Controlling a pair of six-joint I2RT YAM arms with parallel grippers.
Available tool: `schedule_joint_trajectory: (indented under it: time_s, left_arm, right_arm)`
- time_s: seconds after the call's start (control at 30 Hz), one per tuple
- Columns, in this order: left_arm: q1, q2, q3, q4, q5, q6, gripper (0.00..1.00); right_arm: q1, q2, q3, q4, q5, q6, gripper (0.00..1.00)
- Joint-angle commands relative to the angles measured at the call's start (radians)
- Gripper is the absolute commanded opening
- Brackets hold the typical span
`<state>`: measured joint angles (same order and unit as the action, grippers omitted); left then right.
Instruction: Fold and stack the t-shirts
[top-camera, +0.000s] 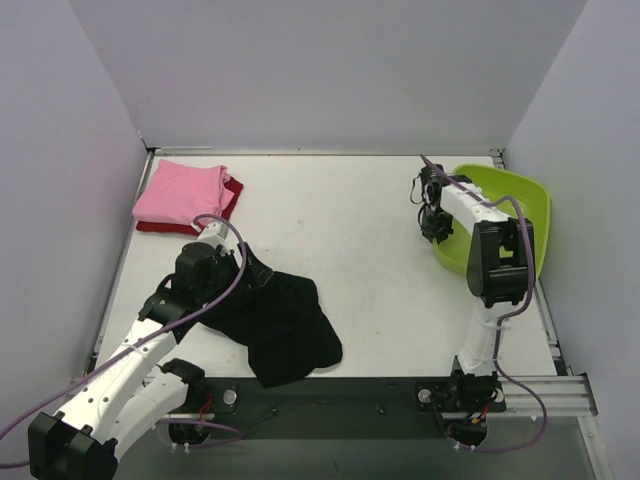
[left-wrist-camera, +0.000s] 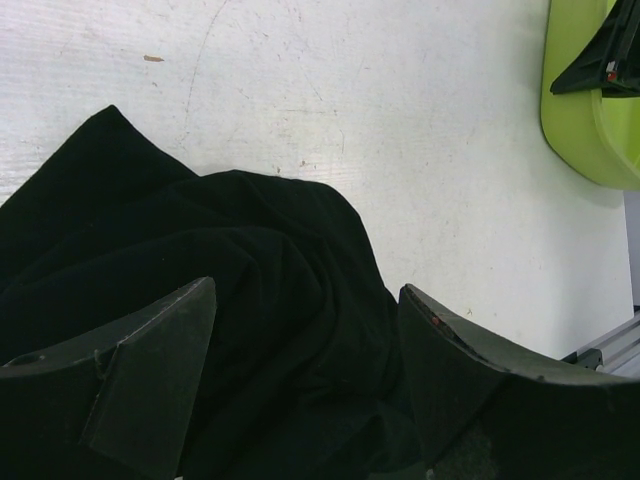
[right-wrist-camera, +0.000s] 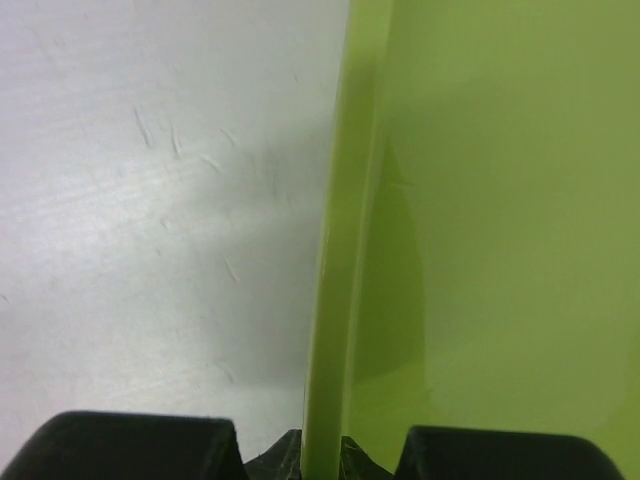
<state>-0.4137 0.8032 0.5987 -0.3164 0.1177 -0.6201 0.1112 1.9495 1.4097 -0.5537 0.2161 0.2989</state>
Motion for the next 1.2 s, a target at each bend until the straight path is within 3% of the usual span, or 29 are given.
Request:
schedule_joint_trajectory:
  time_s: [0.0, 0.23, 0.6, 0.87, 1.17]
  left_arm:
    - [-0.005, 0.007, 0.019, 0.04, -0.01, 0.005, 0.82]
    - [-0.007, 0.028, 0.023, 0.033, -0.016, 0.003, 0.82]
    - [-0.014, 0.036, 0.01, -0.001, -0.047, -0.018, 0.82]
    - [-0.033, 0.05, 0.013, 0.005, -0.061, -0.009, 0.82]
    - [-0.043, 0.097, 0.009, 0.022, -0.067, 0.002, 0.82]
  right_arm:
    - [-0.019, 0.098, 0.129, -0.029, 0.023, -0.018, 0.0]
    - [-0.038, 0.236, 0.363, -0.075, -0.049, -0.118, 0.0]
    - [-0.067, 0.331, 0.525, -0.089, -0.17, -0.352, 0.0]
    - [-0.093, 0.436, 0.656, -0.137, -0.139, -0.52, 0.0]
    - [-0.139, 0.488, 0.738, -0.138, -0.114, -0.55, 0.0]
